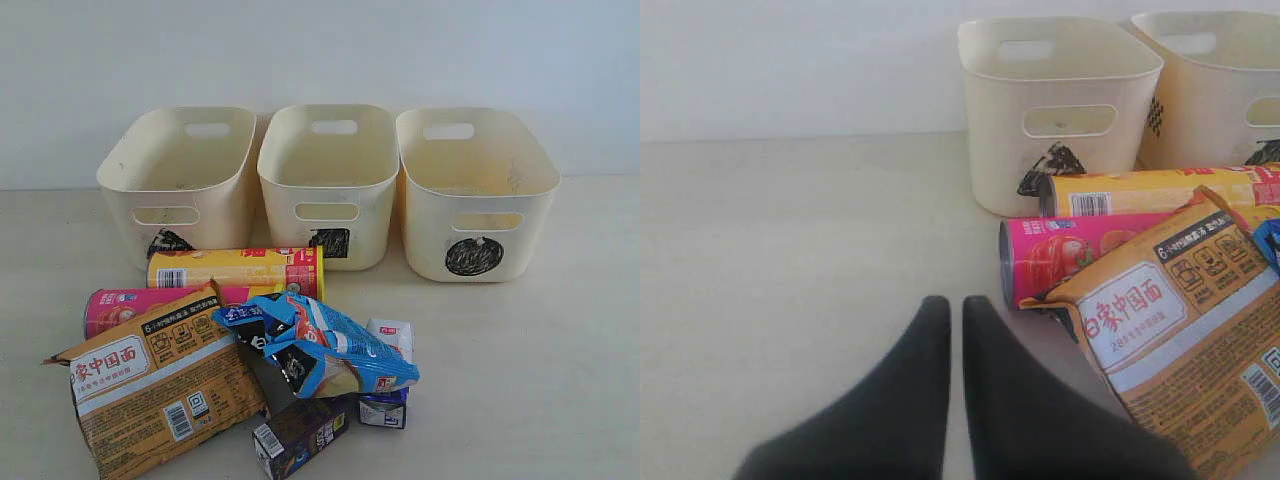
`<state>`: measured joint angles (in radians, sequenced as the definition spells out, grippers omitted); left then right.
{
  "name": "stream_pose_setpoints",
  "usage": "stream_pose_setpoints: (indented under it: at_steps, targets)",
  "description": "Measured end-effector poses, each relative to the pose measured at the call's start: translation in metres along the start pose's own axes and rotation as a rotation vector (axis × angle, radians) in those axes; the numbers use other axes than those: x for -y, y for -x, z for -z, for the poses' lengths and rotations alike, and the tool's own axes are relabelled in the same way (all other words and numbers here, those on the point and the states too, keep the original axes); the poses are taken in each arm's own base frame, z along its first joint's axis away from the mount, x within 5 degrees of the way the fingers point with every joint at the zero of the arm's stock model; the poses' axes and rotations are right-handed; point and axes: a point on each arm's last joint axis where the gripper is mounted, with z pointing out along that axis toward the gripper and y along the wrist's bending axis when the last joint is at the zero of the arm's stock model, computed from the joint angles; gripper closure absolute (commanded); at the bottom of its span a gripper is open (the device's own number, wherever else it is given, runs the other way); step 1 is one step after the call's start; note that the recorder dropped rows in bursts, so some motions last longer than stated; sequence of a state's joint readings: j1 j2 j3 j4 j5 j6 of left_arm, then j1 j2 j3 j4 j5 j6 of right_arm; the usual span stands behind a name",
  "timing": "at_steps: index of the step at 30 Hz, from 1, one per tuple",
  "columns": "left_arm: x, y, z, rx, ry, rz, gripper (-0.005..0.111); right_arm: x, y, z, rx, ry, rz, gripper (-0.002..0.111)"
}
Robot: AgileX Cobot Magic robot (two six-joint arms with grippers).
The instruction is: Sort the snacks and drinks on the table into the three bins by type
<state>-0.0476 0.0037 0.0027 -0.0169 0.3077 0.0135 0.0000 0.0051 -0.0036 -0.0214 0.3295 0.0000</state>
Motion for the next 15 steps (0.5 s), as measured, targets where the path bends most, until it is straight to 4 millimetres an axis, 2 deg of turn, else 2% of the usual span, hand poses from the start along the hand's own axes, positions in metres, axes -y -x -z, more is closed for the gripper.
stream_pose_setpoints:
  at_steps: [5, 10, 15]
  targets:
    - [0.0, 0.0, 0.0, 0.0, 0.0, 0.0, 0.103, 0.0, 0.005, 0.0, 0.059, -0.001, 0.027, 0.108]
    - [0.0, 0.0, 0.0, 0.0, 0.0, 0.0, 0.103, 0.0, 0.025, 0.003, 0.285, 0.002, -0.002, 0.108]
    - [0.0, 0.0, 0.0, 0.0, 0.0, 0.0, 0.103, 0.001, 0.045, 0.012, 0.533, 0.042, -0.195, 0.108]
